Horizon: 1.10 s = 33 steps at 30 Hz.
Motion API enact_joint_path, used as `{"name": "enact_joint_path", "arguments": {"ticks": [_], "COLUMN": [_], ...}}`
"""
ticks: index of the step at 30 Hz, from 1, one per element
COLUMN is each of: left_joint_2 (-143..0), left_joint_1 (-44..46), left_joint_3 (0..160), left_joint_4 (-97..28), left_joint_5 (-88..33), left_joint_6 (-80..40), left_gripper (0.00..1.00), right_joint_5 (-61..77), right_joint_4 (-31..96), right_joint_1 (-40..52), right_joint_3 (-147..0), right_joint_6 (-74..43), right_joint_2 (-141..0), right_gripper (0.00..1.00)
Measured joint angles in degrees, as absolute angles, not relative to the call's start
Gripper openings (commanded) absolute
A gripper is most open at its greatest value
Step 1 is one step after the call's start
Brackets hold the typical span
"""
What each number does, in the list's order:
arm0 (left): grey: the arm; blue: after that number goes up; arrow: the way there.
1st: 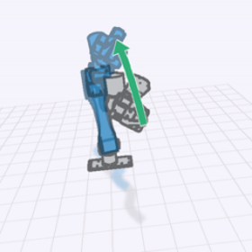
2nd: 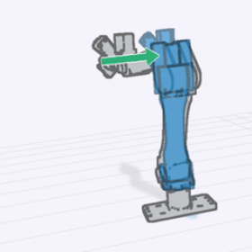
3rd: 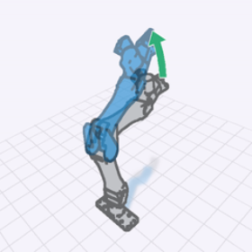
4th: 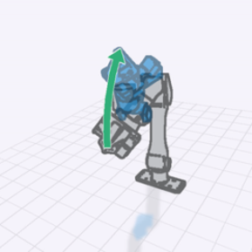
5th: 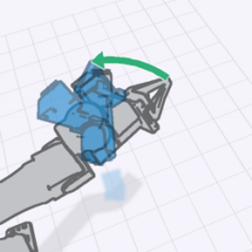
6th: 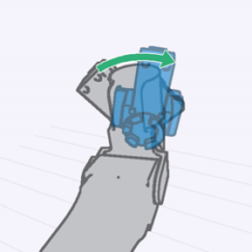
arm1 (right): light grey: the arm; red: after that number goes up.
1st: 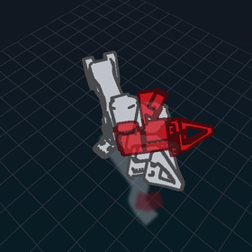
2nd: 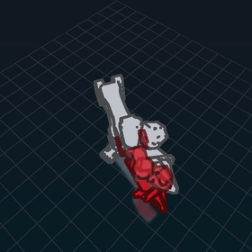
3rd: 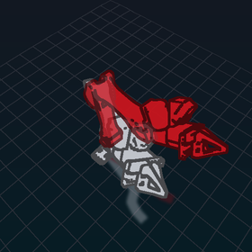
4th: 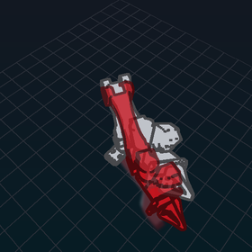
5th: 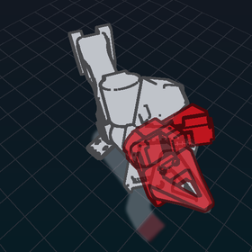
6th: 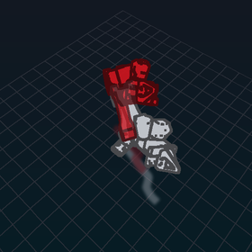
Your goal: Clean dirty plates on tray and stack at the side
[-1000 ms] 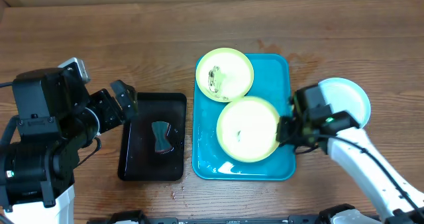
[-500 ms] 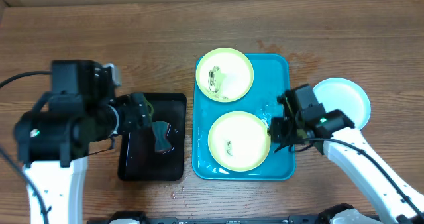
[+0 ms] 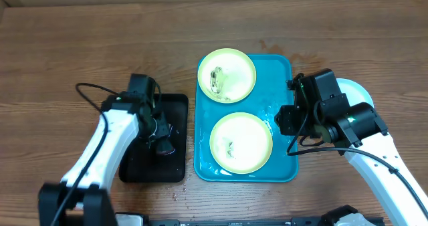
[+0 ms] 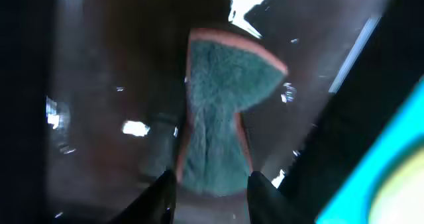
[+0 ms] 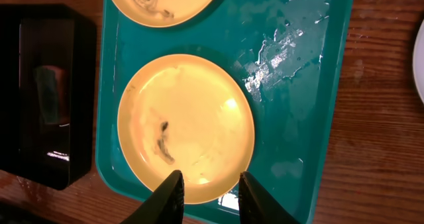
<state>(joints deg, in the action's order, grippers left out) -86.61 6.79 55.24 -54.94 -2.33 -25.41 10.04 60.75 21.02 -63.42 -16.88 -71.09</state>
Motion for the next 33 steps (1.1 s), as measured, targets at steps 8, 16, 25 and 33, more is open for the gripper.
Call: {"name": "enact_joint_path", "arguments": {"ticks": [8,16,25,33], "left_joint_2": [-97.8,-98.0,-96.1,-96.0], "left_joint_1": [7.9,7.8,7.9,9.5], "left_joint_3": [54.4,60.4,64.2,51.9], "left_joint_4": [-48.3,-56.9,-62.1,-50.9], "left_joint_5": [-4.7,-4.7,-4.4,-6.0], "left_joint_6": [-26.0,-25.9,-24.9,-27.1], "left_gripper": [0.04,0.29,0.45,0.04], "right_joint_5": [10.1,10.1,10.0,10.1], "right_joint_4": [60.9,61.3,61.6,61.6], "right_joint_1": [21.0,21.0,21.0,21.0], "right_joint_3": [-63.4,-63.4,-63.4,-63.4], "right_joint_6": [-17.6,-18.0,-18.0,-18.0], "right_joint_2": [-71.1,-71.1,-71.1,-71.1], "right_gripper": [0.25,0.24,0.24,0.24]}}
